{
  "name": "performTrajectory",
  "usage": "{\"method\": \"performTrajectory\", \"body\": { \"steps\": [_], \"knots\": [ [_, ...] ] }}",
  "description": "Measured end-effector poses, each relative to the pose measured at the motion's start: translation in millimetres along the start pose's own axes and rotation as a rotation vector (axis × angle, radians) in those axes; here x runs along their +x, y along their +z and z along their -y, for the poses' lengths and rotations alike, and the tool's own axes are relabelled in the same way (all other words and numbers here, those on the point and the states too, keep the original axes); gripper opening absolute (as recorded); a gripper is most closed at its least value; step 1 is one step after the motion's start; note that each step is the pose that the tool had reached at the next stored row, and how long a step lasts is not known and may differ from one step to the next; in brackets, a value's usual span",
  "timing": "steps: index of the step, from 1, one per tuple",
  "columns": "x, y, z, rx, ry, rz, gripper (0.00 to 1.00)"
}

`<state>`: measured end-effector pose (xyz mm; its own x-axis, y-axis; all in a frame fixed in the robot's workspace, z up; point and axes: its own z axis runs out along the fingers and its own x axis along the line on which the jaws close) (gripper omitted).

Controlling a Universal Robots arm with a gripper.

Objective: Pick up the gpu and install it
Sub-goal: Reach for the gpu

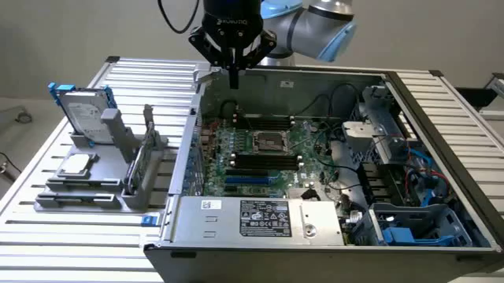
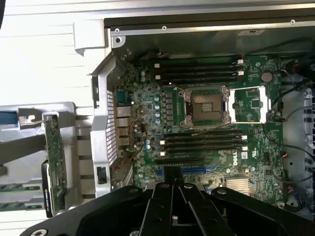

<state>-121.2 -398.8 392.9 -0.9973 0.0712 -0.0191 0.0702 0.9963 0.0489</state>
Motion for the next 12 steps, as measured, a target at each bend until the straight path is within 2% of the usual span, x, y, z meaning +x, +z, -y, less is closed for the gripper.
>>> {"method": "performTrajectory", "body": {
  "steps": [12],
  "knots": [
    [0.0, -0.1, 0.0, 0.0002, 0.0, -0.0001, 0.11]
  ]
}}
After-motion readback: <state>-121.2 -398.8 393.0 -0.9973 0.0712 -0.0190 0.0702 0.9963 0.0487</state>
